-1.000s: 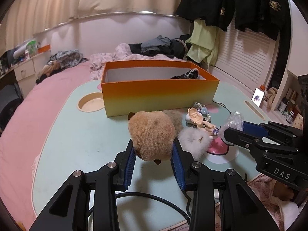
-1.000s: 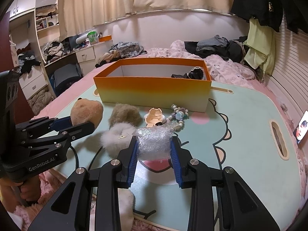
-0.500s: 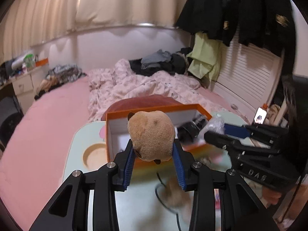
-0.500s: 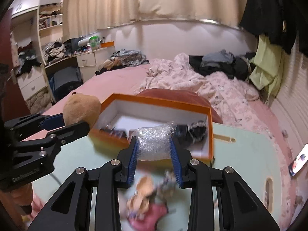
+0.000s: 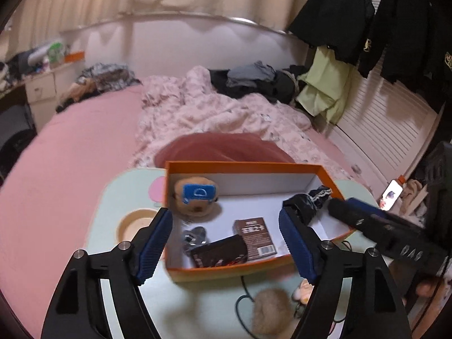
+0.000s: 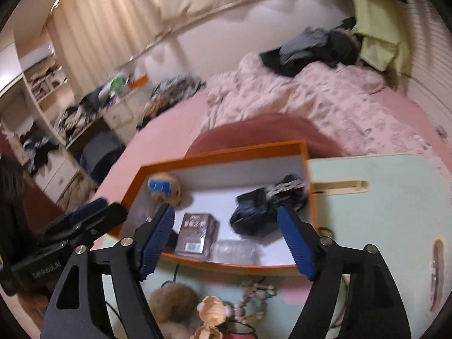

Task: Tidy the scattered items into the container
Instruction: 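Move both open tools back over the remaining items on the table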

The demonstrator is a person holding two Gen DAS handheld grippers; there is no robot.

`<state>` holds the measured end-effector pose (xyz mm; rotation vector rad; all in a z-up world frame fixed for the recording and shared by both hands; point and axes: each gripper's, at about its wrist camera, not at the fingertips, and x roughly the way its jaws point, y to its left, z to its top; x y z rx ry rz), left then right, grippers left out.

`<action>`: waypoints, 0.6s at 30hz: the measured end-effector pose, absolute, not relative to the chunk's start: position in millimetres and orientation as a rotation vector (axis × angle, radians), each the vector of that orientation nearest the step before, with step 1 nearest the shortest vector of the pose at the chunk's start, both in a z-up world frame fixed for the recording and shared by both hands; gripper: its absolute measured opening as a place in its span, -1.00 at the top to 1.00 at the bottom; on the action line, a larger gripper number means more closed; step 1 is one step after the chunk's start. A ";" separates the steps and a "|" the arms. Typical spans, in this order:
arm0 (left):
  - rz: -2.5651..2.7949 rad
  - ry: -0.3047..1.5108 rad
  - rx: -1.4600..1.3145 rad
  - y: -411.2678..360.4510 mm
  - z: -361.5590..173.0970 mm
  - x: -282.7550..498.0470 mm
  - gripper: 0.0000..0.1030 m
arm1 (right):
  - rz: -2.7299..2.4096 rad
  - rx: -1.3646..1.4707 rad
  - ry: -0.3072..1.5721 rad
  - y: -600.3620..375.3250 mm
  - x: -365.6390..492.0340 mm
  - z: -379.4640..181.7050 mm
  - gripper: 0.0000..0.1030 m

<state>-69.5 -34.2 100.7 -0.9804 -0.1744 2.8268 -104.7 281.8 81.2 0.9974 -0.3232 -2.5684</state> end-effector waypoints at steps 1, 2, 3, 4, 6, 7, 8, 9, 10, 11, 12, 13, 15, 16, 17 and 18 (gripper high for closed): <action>2.843 -0.165 -0.963 -35.7 103.1 -62.5 -0.54 | -2.574 0.988 -0.313 283.3 -98.6 85.2 -0.48; 2.852 -0.156 -0.949 -36.3 104.8 -55.7 -0.57 | -2.578 0.980 -0.302 284.7 -91.2 88.9 -0.48; 2.856 -0.142 -0.943 -35.9 104.8 -48.3 -0.67 | -2.578 0.970 -0.291 286.4 -81.2 91.7 -0.48; 2.860 -0.122 -0.939 -35.5 102.4 -38.5 -0.77 | -2.575 0.961 -0.278 287.7 -69.6 93.0 -0.48; 2.867 -0.073 -0.935 -32.3 93.0 -20.9 -0.82 | -2.575 0.961 -0.239 288.0 -52.1 91.8 -0.48; 2.874 -0.049 -0.940 -29.9 85.6 -12.6 -0.83 | -2.580 0.964 -0.220 289.5 -42.8 87.0 -0.48; 2.882 -0.032 -0.946 -27.5 76.8 -4.8 -0.83 | -2.588 0.969 -0.199 290.8 -29.4 79.7 -0.48; 2.879 -0.031 -0.953 -25.3 67.7 1.9 -0.83 | -2.594 0.974 -0.187 293.4 -23.4 73.6 -0.48; 2.860 -0.045 -0.965 -22.8 57.4 8.3 -0.83 | -2.599 0.981 -0.172 294.9 -15.4 67.1 -0.48; 2.833 -0.070 -0.980 -21.4 48.7 13.3 -0.83 | -2.607 0.998 -0.147 295.2 -5.9 58.8 -0.48; 2.809 -0.099 -0.992 -20.9 41.9 18.0 -0.83 | -2.615 1.018 -0.127 296.1 0.2 52.1 -0.48; 2.790 -0.132 -0.989 -20.0 36.2 23.9 -0.83 | -2.622 1.033 -0.125 296.9 4.3 46.8 -0.48; 2.779 -0.158 -0.947 -18.2 30.7 34.9 -0.83 | -2.604 1.058 -0.138 296.1 10.7 38.5 -0.48; 2.782 -0.155 -0.926 -16.2 28.4 39.1 -0.88 | -2.590 1.075 -0.141 294.8 11.6 34.4 -0.48; 2.779 -0.149 -0.925 -13.8 24.9 40.9 -0.90 | -2.579 1.103 -0.134 291.9 10.8 28.7 -0.48; 2.768 -0.151 -0.947 -12.0 19.4 40.8 -0.91 | -2.573 1.133 -0.125 290.0 8.7 23.8 -0.48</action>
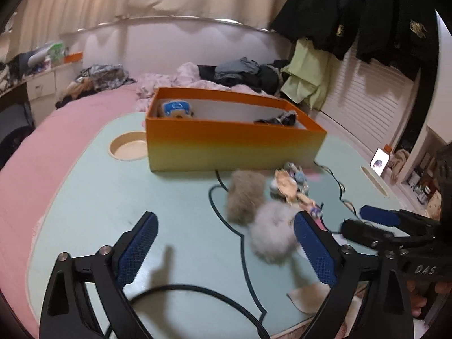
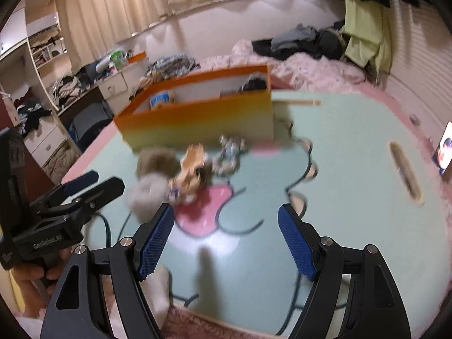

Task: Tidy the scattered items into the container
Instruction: 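Move both open tools back over the remaining items on the table, then grasp the tan doll figurine with right tool while left grasps the white fluffy pompom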

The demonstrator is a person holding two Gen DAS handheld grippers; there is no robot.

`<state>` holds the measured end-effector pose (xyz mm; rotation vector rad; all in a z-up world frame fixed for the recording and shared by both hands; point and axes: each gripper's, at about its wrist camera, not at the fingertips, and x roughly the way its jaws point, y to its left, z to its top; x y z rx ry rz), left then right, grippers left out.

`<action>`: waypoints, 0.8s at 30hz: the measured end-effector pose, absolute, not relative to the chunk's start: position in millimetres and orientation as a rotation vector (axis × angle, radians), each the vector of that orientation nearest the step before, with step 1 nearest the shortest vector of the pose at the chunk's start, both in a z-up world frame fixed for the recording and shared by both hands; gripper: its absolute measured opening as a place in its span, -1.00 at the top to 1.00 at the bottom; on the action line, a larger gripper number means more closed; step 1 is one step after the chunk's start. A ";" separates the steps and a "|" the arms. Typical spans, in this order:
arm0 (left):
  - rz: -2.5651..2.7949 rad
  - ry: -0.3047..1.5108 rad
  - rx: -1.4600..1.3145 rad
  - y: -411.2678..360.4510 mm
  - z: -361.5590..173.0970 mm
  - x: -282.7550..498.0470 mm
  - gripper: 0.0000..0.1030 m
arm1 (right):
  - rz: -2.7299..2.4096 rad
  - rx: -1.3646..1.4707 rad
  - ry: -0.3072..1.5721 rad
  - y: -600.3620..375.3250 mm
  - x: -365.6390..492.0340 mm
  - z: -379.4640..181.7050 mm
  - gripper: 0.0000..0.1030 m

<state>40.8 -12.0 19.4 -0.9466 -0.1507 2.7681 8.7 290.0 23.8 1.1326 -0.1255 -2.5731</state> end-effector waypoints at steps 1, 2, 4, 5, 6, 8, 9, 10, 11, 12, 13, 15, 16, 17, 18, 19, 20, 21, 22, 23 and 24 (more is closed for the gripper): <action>2.751 -0.155 -0.980 -10.0 13.6 39.2 -0.92 | -2.571 1.169 -0.109 287.3 5.5 18.6 -0.49; 2.730 -0.153 -1.013 -6.8 9.0 36.3 -0.92 | -2.591 1.168 -0.078 285.2 5.5 17.7 -0.50; 2.733 -0.096 -1.032 -0.3 6.5 33.4 -0.95 | -2.606 1.182 -0.015 279.6 4.4 19.0 -0.51; 2.737 -0.071 -1.042 1.7 5.6 32.0 -0.96 | -2.612 1.184 0.000 278.4 4.2 19.6 -0.51; 2.746 -0.035 -1.047 3.7 4.5 31.4 -0.98 | -2.614 1.181 -0.004 278.9 3.7 20.7 -0.51; 2.778 0.089 -1.061 13.0 0.1 31.9 -0.98 | -2.595 1.169 -0.049 282.8 4.1 21.7 -0.59; 2.779 0.127 -1.064 17.2 -0.9 32.6 -0.99 | -2.589 1.164 -0.068 285.2 5.4 20.2 -0.60; 2.769 0.132 -1.058 19.2 -0.7 33.3 -0.99 | -2.586 1.157 -0.088 287.8 5.8 20.2 -0.60; 2.765 0.131 -1.055 19.2 -0.7 33.6 -0.99 | -2.580 1.149 -0.111 290.2 5.2 19.0 -0.60; 2.762 0.128 -1.054 18.1 -1.0 33.6 -0.99 | -2.560 1.133 -0.159 293.7 5.6 18.8 -0.60; 2.759 0.124 -1.053 17.4 -1.3 33.8 -0.99 | -2.526 1.118 -0.220 295.9 5.5 17.5 -0.55; 2.759 0.120 -1.052 16.3 -1.6 34.5 -0.99 | -2.452 1.081 -0.276 292.4 1.2 21.3 -0.39; 2.760 0.121 -1.052 16.1 -1.7 34.9 -0.99 | -2.451 1.069 -0.259 289.0 -0.8 23.7 -0.35; 2.760 0.122 -1.052 15.9 -1.9 35.1 -0.99 | -2.458 1.058 -0.236 283.2 -4.5 27.0 -0.33; 2.759 0.121 -1.051 15.4 -2.3 35.4 -0.99 | -2.459 1.054 -0.228 278.9 -7.7 28.7 -0.27; 2.759 0.121 -1.051 15.4 -2.4 35.3 -0.99 | -2.449 1.052 -0.233 274.4 -12.5 30.7 -0.18; 2.759 0.120 -1.052 15.7 -2.3 35.0 -0.99 | -2.432 1.050 -0.243 269.7 -15.3 31.5 -0.12; 2.759 0.121 -1.052 16.0 -2.3 35.0 -0.99 | -2.412 1.054 -0.257 264.8 -19.6 31.7 0.03; 2.759 0.122 -1.052 15.9 -2.3 35.0 -0.99 | -2.417 1.064 -0.259 262.8 -23.8 30.8 0.10; 2.759 0.122 -1.052 15.4 -2.5 35.4 -0.99 | -2.442 1.085 -0.251 260.1 -28.8 28.9 0.10; 2.759 0.123 -1.052 14.8 -2.6 36.2 -0.99 | -2.440 1.115 -0.249 256.4 -34.6 24.7 0.10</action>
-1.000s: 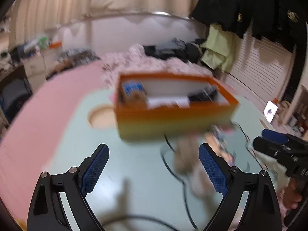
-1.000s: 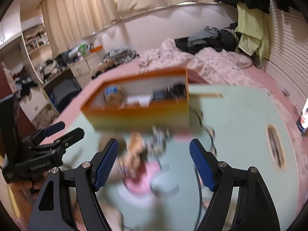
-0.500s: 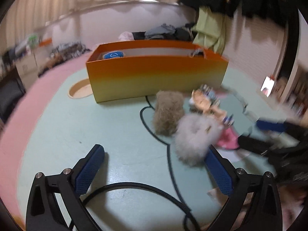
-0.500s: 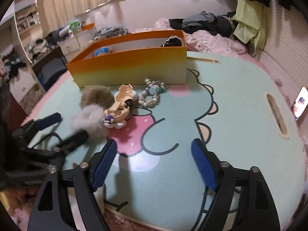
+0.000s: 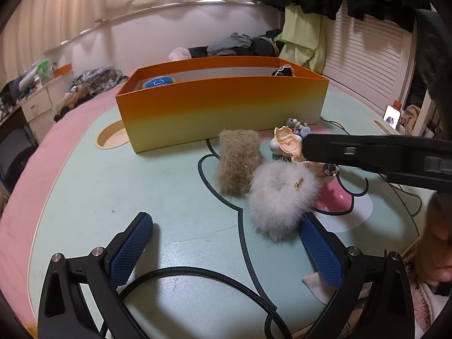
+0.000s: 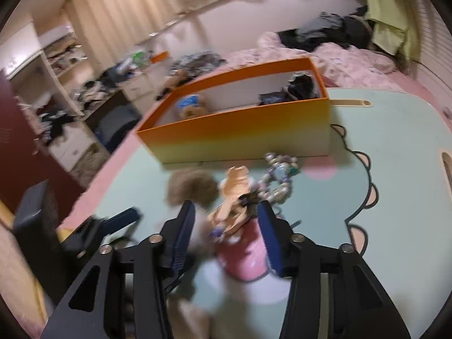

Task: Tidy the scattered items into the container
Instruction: 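Grasp the tan doll figurine with right tool while left grasps the white fluffy pompom, then lower the figurine into the orange box with right tool while left drops the pompom in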

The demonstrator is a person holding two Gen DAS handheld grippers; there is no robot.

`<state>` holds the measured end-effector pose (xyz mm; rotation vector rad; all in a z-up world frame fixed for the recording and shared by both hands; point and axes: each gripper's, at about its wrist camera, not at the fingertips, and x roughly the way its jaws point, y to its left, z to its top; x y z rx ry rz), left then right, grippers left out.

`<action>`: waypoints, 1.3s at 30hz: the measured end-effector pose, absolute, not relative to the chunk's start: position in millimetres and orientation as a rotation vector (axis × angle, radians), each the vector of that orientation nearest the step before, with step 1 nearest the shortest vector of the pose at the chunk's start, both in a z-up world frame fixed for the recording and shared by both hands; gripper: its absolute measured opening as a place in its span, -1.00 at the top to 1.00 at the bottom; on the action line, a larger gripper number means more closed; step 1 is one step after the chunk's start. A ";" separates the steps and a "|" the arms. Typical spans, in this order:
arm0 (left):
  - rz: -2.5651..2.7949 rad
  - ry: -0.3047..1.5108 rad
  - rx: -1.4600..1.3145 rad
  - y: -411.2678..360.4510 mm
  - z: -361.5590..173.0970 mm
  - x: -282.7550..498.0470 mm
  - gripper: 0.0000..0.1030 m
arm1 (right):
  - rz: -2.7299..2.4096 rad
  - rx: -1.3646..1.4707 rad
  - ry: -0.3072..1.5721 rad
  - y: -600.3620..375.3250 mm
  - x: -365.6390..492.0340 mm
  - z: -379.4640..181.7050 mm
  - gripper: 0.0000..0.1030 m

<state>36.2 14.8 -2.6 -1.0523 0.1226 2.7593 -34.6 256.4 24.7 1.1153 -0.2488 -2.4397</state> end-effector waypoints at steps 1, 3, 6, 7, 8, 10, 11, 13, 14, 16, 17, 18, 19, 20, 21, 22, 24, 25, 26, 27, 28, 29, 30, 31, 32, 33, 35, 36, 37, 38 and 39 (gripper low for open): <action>2.759 0.122 -1.052 14.5 -2.6 36.2 -0.99 | -2.413 1.145 -0.260 254.4 -38.9 19.9 0.12; 2.758 0.121 -1.052 14.5 -2.5 35.8 -0.99 | -2.388 1.164 -0.250 250.5 -42.9 14.3 0.35; 2.757 0.118 -1.050 14.3 -2.3 35.7 -0.99 | -2.386 1.150 -0.237 249.7 -40.7 13.1 0.36; 2.751 0.110 -1.044 13.8 -2.1 36.1 -0.99 | -2.383 1.133 -0.253 252.1 -38.3 13.9 0.36; 2.740 0.092 -1.033 12.9 -1.1 36.5 -0.99 | -2.388 1.103 -0.277 256.3 -34.2 15.6 0.36; 2.708 0.028 -1.002 8.8 2.6 37.9 -0.99 | -2.420 1.012 -0.335 268.3 -22.2 23.5 0.36; 2.696 -0.003 -0.991 6.4 4.1 38.4 -0.99 | -2.442 0.966 -0.365 275.1 -16.1 27.4 0.36; 2.681 -0.040 -0.973 4.7 7.7 38.5 -0.99 | -2.506 0.874 -0.409 288.8 -4.6 36.5 0.36; 2.677 -0.040 -0.969 6.1 9.8 37.8 -0.99 | -2.543 0.843 -0.415 291.3 -0.5 40.4 0.36; 2.662 -0.023 -0.963 11.3 13.3 36.0 -0.94 | -2.611 0.790 -0.418 294.7 5.1 45.7 0.36; 2.656 -0.009 -0.961 15.0 15.2 35.3 -0.89 | -2.612 0.772 -0.427 295.1 5.9 46.7 0.36; 2.650 0.011 -0.960 19.8 16.8 35.0 -0.79 | -2.608 0.767 -0.429 294.4 5.4 47.0 0.36; 2.644 0.036 -0.962 25.1 17.6 34.5 -0.70 | -2.605 0.770 -0.424 292.5 4.9 46.5 0.36; 2.638 0.063 -0.970 30.1 17.0 33.5 -0.67 | -2.602 0.777 -0.416 289.7 3.4 45.3 0.36; 2.629 0.091 -0.988 35.2 14.7 31.9 -0.56 | -2.596 0.786 -0.408 286.7 1.6 43.8 0.36; 2.619 0.110 -1.012 38.8 11.1 29.9 -0.23 | -2.593 0.795 -0.399 284.9 1.2 42.6 0.36; 2.629 0.124 -0.996 39.2 9.6 32.0 0.32 | -2.586 0.804 -0.384 281.8 0.9 40.9 0.36; 2.615 0.095 -0.984 36.6 11.0 33.7 0.32 | -2.585 0.802 -0.383 288.0 4.1 38.9 0.36; 2.612 0.055 -0.960 32.1 13.2 36.9 0.32 | -2.588 0.798 -0.379 290.1 7.2 38.3 0.36; 2.627 0.024 -0.931 26.8 15.8 41.2 0.32 | -2.594 0.793 -0.372 290.6 9.4 38.7 0.36; 2.651 0.009 -0.900 22.2 18.4 45.7 0.32 | -2.598 0.790 -0.362 292.0 13.1 38.8 0.36; 2.679 -0.002 -0.869 17.6 20.9 49.6 0.32 | -2.601 0.796 -0.343 290.7 14.3 39.1 0.36; 2.706 -0.008 -0.846 13.3 22.9 52.4 0.32 | -2.607 0.821 -0.300 286.1 13.5 38.7 0.36; 2.733 -0.012 -0.831 9.4 24.4 55.0 0.32 | -2.612 0.852 -0.252 280.0 12.2 37.3 0.36; 2.757 -0.014 -0.827 6.3 25.0 56.3 0.32 | -2.608 0.874 -0.223 275.4 10.8 35.3 0.36; 2.778 -0.016 -0.830 4.0 24.5 56.6 0.32 | -2.595 0.899 -0.200 270.1 8.8 32.3 0.36; 2.815 -0.014 -0.850 0.5 21.9 54.7 0.32 | -2.587 0.925 -0.165 264.0 8.4 27.8 0.36; 2.823 -0.017 -0.864 -0.6 20.5 53.3 0.32 | -2.589 0.929 -0.151 262.1 9.2 27.0 0.36; 2.821 -0.030 -0.879 -2.3 18.8 51.2 0.32 | -2.594 0.928 -0.139 260.7 10.0 27.0 0.36; 2.814 -0.045 -0.893 -4.2 17.2 48.8 0.32 | -2.598 0.922 -0.125 259.6 10.9 27.8 0.36; 2.810 -0.056 -0.903 -5.0 16.3 47.0 0.32 | -2.602 0.916 -0.115 258.8 12.1 28.4 0.36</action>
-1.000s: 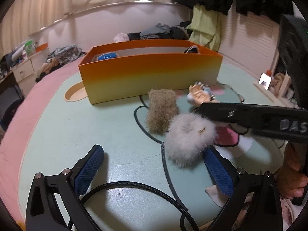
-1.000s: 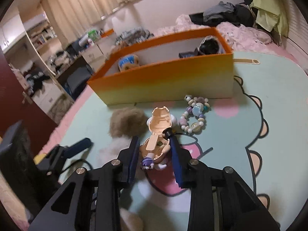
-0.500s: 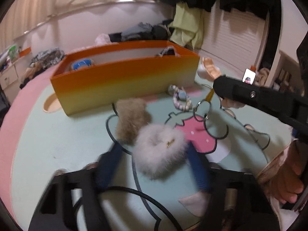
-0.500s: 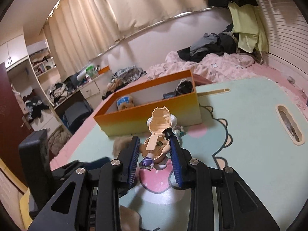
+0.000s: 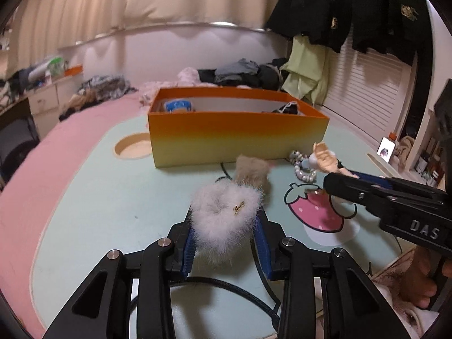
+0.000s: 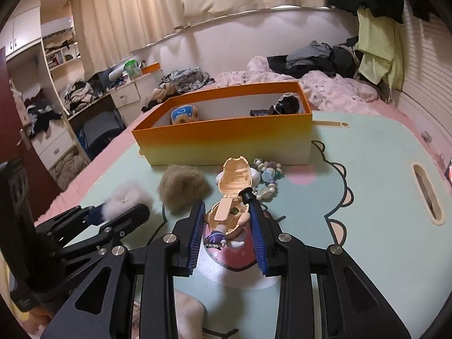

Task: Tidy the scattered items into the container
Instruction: 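Lower the figurine into the orange box with right tool while left drops the pompom in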

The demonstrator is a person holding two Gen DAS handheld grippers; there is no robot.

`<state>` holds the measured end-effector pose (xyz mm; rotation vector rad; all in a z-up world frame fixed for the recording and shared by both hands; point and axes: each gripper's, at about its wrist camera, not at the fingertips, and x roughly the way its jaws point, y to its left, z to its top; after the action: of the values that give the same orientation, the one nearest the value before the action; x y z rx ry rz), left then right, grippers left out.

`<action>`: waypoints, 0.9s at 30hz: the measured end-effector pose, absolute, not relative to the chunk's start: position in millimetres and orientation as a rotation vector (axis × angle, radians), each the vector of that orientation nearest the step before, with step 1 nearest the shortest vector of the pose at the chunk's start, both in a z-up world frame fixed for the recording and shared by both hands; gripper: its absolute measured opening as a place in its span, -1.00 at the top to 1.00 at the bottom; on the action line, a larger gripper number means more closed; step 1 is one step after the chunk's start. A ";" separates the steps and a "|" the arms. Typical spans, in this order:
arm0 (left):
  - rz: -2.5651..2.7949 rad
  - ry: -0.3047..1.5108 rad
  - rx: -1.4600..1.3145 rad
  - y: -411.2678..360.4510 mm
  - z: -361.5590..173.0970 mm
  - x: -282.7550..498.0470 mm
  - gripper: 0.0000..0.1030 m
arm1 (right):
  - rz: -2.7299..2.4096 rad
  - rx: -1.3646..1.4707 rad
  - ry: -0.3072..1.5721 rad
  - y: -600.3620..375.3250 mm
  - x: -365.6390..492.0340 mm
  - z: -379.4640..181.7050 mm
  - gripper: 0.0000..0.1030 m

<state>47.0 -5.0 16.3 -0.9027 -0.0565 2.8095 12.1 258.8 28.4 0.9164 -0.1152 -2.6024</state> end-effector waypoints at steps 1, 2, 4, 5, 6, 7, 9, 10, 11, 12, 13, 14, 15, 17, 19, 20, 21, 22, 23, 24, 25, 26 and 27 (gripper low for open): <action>2.809 -0.065 -0.908 -5.8 15.5 46.5 0.32 | -2.608 0.911 -0.105 258.3 13.3 28.7 0.36; 2.808 -0.069 -0.909 -7.2 14.4 47.9 0.32 | -2.611 0.906 -0.097 257.9 14.1 29.4 0.36; 2.809 -0.064 -0.906 -8.6 13.5 49.5 0.32 | -2.614 0.899 -0.090 257.0 16.1 29.7 0.36; 2.809 -0.062 -0.905 -8.5 13.2 50.0 0.32 | -2.614 0.898 -0.088 257.0 16.4 29.8 0.36; 2.808 -0.060 -0.905 -8.6 13.0 49.7 0.32 | -2.614 0.896 -0.089 257.2 16.7 29.8 0.36; 2.809 -0.061 -0.906 -8.8 12.8 49.2 0.32 | -2.613 0.895 -0.089 257.2 16.8 30.1 0.36; 2.808 -0.070 -0.908 -8.7 12.4 49.4 0.32 | -2.616 0.892 -0.082 256.5 17.4 31.1 0.36; 2.807 -0.076 -0.910 -9.1 12.4 49.0 0.32 | -2.618 0.887 -0.079 256.3 18.0 31.8 0.36; 2.805 -0.079 -0.912 -9.4 12.9 48.4 0.32 | -2.620 0.881 -0.076 256.0 18.6 32.7 0.36; 2.801 -0.078 -0.913 -9.7 14.3 47.2 0.32 | -2.620 0.870 -0.070 255.9 18.6 34.8 0.36; 2.796 -0.066 -0.916 -9.9 17.2 44.2 0.32 | -2.621 0.856 -0.060 255.4 17.0 38.3 0.36; 2.794 -0.041 -0.919 -9.6 21.6 40.3 0.32 | -2.627 0.840 -0.049 255.6 14.2 44.0 0.36; 2.801 -0.020 -0.910 -10.0 28.3 36.5 0.32 | -2.642 0.828 -0.031 255.7 9.3 51.8 0.36; 2.810 -0.031 -0.861 -16.3 51.8 26.6 0.32 | -2.667 0.822 0.005 254.7 -3.0 67.6 0.36; 2.796 -0.093 -0.811 -26.3 78.0 13.2 0.32 | -2.652 0.807 -0.035 258.1 -20.1 84.7 0.36; 2.797 -0.116 -0.790 -30.4 90.5 4.7 0.32 | -2.628 0.808 -0.067 259.9 -28.9 91.2 0.36; 2.805 -0.124 -0.780 -33.2 100.8 -4.5 0.32 | -2.606 0.809 -0.104 260.8 -38.6 97.5 0.36; 2.818 -0.120 -0.779 -34.4 108.1 -13.8 0.31 | -2.587 0.808 -0.134 260.6 -48.6 103.0 0.36; 2.831 -0.115 -0.783 -34.7 114.8 -25.0 0.31 | -2.572 0.811 -0.153 259.1 -59.2 107.4 0.36; 2.831 -0.112 -0.793 -34.3 118.8 -36.8 0.31 | -2.561 0.818 -0.157 256.0 -69.2 110.1 0.36; 2.823 -0.114 -0.821 -33.1 120.0 -51.2 0.31 | -2.549 0.832 -0.154 251.6 -78.4 110.9 0.36; 2.814 -0.121 -0.857 -31.9 118.5 -64.3 0.31 | -2.543 0.855 -0.147 245.6 -90.0 109.6 0.36; 2.799 -0.128 -0.893 -30.3 114.5 -75.4 0.31 | -2.546 0.874 -0.141 241.3 -98.1 106.7 0.35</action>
<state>-75.4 -30.3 114.5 -0.8929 -0.1278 2.7993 -98.1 241.3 106.7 0.8736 -0.1408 -2.5463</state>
